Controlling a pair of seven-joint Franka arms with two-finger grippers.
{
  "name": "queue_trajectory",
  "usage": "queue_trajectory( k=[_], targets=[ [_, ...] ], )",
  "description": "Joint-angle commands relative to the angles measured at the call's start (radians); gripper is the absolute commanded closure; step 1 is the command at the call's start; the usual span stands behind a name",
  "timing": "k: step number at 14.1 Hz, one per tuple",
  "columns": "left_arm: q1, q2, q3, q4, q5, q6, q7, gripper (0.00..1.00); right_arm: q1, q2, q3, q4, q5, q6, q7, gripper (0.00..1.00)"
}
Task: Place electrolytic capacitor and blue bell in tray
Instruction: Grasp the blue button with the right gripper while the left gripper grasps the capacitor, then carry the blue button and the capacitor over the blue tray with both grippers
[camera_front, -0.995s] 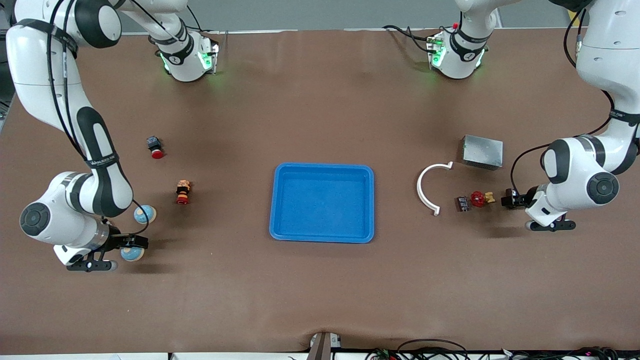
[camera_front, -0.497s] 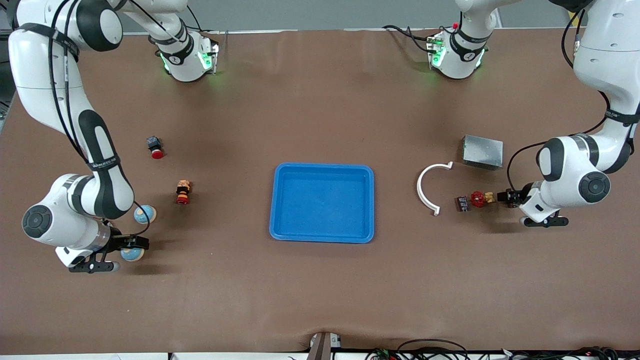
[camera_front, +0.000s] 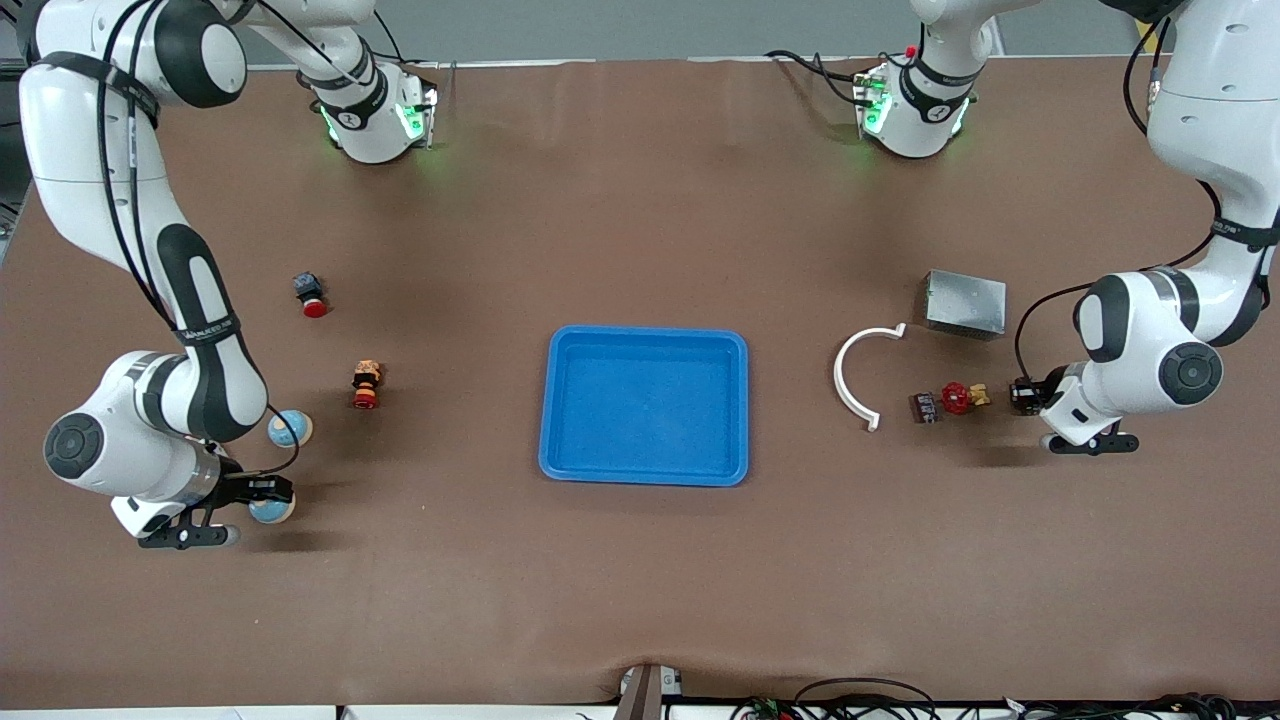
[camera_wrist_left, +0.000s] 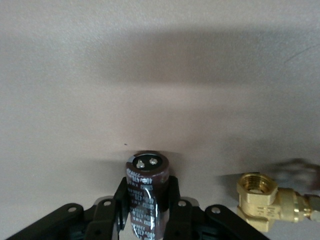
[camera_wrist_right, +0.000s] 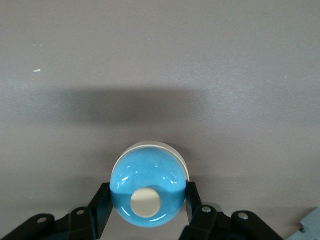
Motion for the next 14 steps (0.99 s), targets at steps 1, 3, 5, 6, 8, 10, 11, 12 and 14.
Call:
queue_trajectory(
  k=[1, 3, 5, 6, 8, 10, 11, 12, 14],
  targets=[
    [0.004, -0.020, -0.001, 0.017, 0.025, -0.030, -0.006, 1.00, -0.004, 0.009, 0.010, 0.041, 0.028, -0.025, -0.006, 1.00],
    [0.002, -0.020, -0.003, 0.047, 0.025, -0.070, -0.006, 1.00, 0.011, -0.020, 0.011, 0.042, 0.029, -0.061, 0.006, 1.00],
    [0.001, -0.023, -0.012, 0.092, 0.023, -0.134, -0.006, 1.00, 0.027, -0.064, 0.011, 0.062, 0.028, -0.158, 0.045, 1.00],
    [0.001, -0.025, -0.015, 0.123, 0.023, -0.182, -0.009, 1.00, 0.034, -0.096, 0.011, 0.061, 0.027, -0.201, 0.083, 1.00],
    [-0.003, -0.040, -0.026, 0.184, 0.016, -0.281, -0.015, 1.00, 0.056, -0.176, 0.011, 0.035, 0.028, -0.293, 0.160, 1.00],
    [-0.003, -0.050, -0.062, 0.258, 0.006, -0.392, -0.020, 1.00, 0.088, -0.279, 0.014, -0.049, 0.033, -0.309, 0.224, 1.00],
    [-0.004, -0.051, -0.079, 0.305, -0.001, -0.456, -0.035, 1.00, 0.111, -0.325, 0.014, -0.095, 0.033, -0.304, 0.261, 1.00],
    [-0.004, -0.051, -0.104, 0.348, -0.003, -0.513, -0.081, 1.00, 0.132, -0.371, 0.014, -0.140, 0.033, -0.304, 0.301, 1.00],
    [-0.006, -0.051, -0.167, 0.413, -0.004, -0.602, -0.176, 1.00, 0.206, -0.446, 0.013, -0.217, 0.033, -0.304, 0.420, 1.00]
  ],
)
